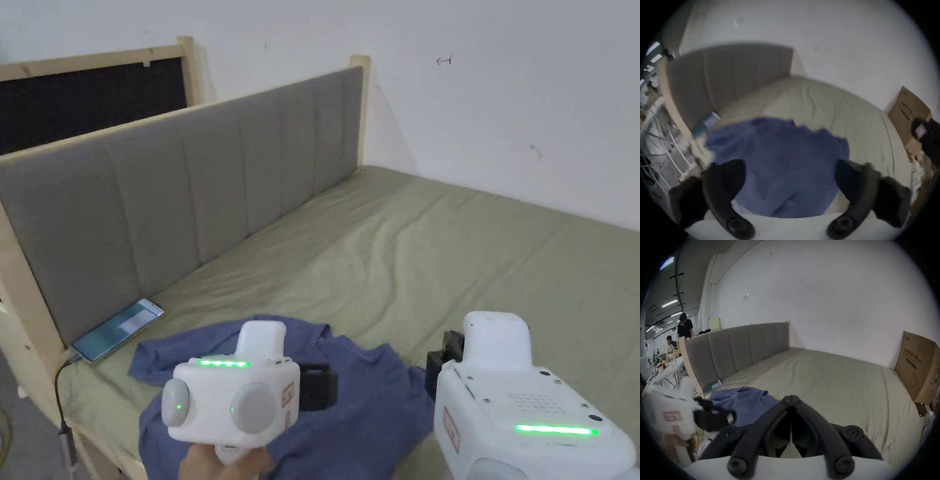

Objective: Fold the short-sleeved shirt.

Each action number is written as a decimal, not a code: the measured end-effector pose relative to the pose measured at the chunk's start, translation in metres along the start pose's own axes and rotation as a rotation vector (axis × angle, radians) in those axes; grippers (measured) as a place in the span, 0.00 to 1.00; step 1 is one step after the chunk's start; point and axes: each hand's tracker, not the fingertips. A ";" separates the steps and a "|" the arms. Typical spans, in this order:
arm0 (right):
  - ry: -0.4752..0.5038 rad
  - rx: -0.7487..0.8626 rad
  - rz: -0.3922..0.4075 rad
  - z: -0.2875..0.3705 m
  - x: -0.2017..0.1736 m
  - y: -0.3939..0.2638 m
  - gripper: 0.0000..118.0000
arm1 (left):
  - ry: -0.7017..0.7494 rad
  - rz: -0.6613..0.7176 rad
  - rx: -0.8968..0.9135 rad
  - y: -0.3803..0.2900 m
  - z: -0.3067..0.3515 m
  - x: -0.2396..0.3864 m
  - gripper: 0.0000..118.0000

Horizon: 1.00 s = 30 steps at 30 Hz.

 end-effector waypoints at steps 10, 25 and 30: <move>-0.052 -0.123 -0.063 -0.026 0.030 -0.024 0.00 | 0.098 -0.159 -0.255 -0.052 -0.092 0.024 0.86; -0.071 -0.153 -0.079 -0.008 0.031 -0.030 0.00 | 0.062 0.148 -0.293 -0.024 -0.080 -0.017 0.00; -0.089 -0.161 -0.120 0.004 0.054 -0.034 0.00 | -0.010 0.128 -0.209 -0.015 -0.058 -0.019 0.00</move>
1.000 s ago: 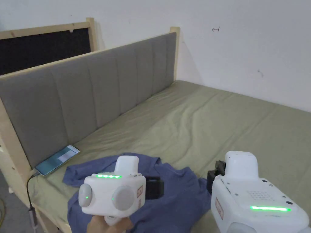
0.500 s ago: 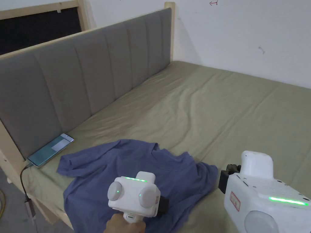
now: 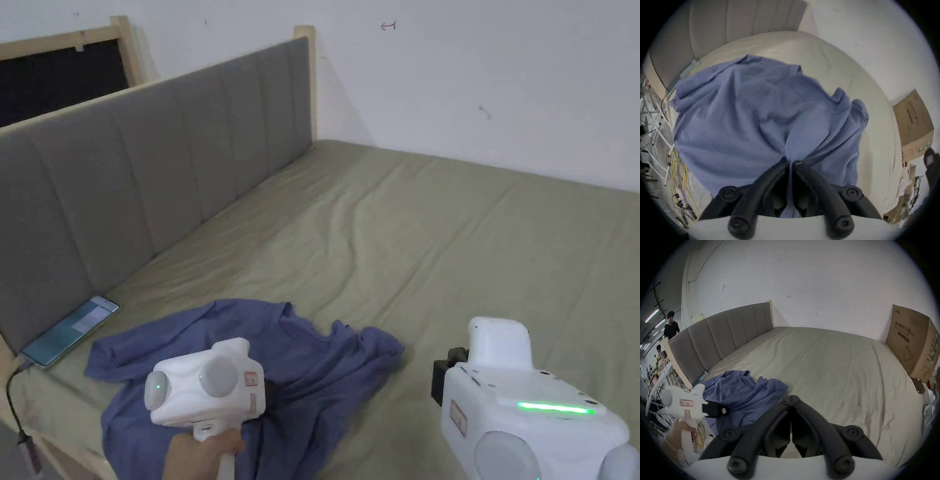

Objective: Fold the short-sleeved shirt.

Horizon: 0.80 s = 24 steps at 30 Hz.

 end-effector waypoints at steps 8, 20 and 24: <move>-0.032 0.049 -0.051 0.036 0.045 0.007 0.00 | -0.015 -0.120 0.111 0.048 0.053 0.059 0.00; -0.276 0.178 -0.277 0.129 0.170 0.009 0.00 | -0.486 -0.392 0.205 0.043 0.128 0.298 0.00; -0.379 0.212 -0.319 0.161 0.207 0.005 0.00 | -0.694 -0.458 0.162 0.015 0.139 0.369 0.00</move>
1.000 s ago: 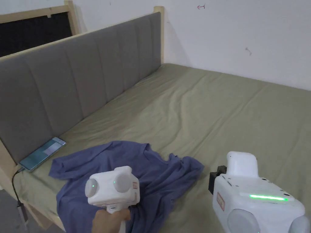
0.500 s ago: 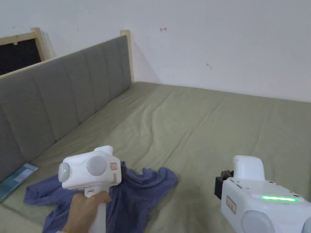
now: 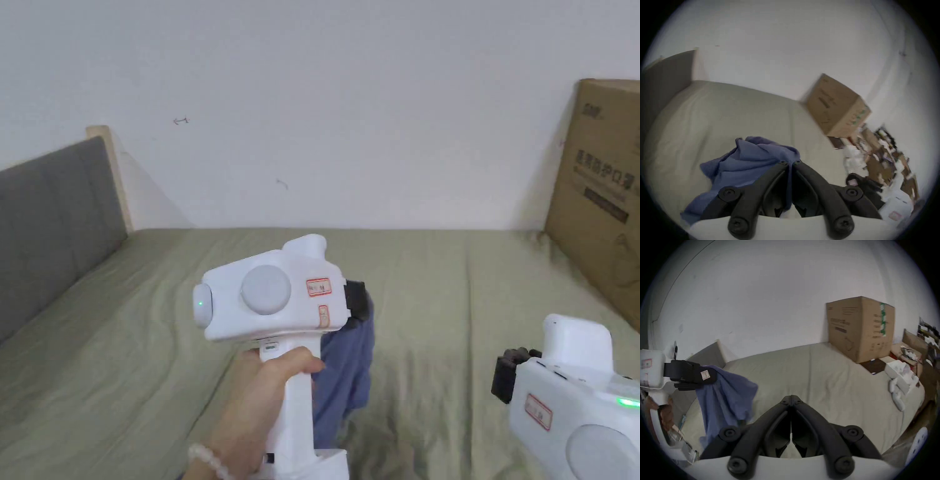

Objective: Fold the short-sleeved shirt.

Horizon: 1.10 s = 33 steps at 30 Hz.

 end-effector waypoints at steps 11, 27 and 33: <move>-0.166 -0.017 -0.103 0.018 0.079 -0.008 0.00 | -0.042 -0.120 -0.419 -0.149 -0.139 0.081 0.00; -0.146 -0.123 -0.067 -0.002 0.073 -0.033 0.00 | -0.092 -0.058 -0.583 -0.195 -0.144 0.042 0.94; -0.083 -0.168 -0.022 -0.016 0.042 -0.046 0.00 | 0.051 -0.070 -0.438 -0.145 -0.076 -0.025 0.15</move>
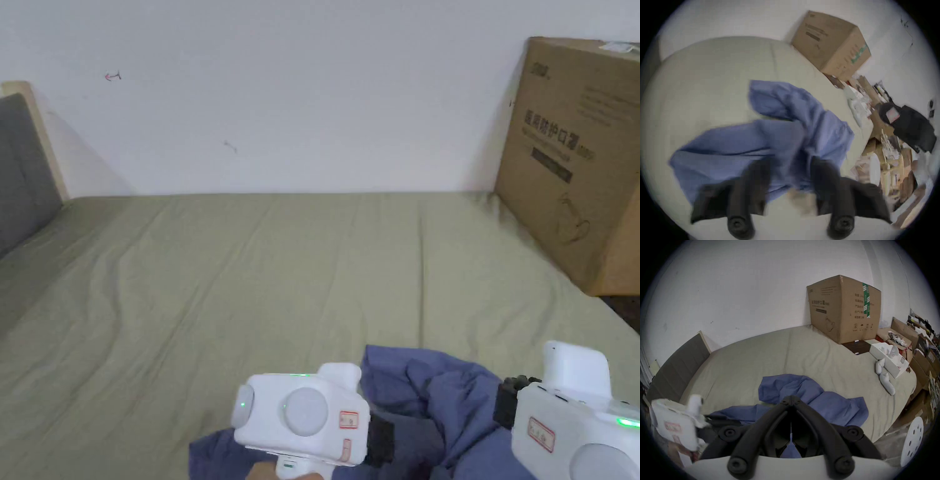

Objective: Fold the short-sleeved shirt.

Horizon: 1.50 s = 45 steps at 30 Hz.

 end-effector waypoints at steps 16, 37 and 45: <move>0.104 -0.132 0.065 -0.065 -0.066 -0.012 0.00 | 0.390 0.249 -0.014 -0.016 0.039 -0.199 0.48; 0.016 -0.211 -0.031 -0.081 -0.021 -0.026 0.00 | 0.501 0.105 -0.052 -0.016 -0.024 -0.164 0.03; 0.064 -0.207 -0.074 -0.088 0.010 0.000 0.00 | 0.431 0.153 -0.032 -0.005 -0.001 -0.163 0.02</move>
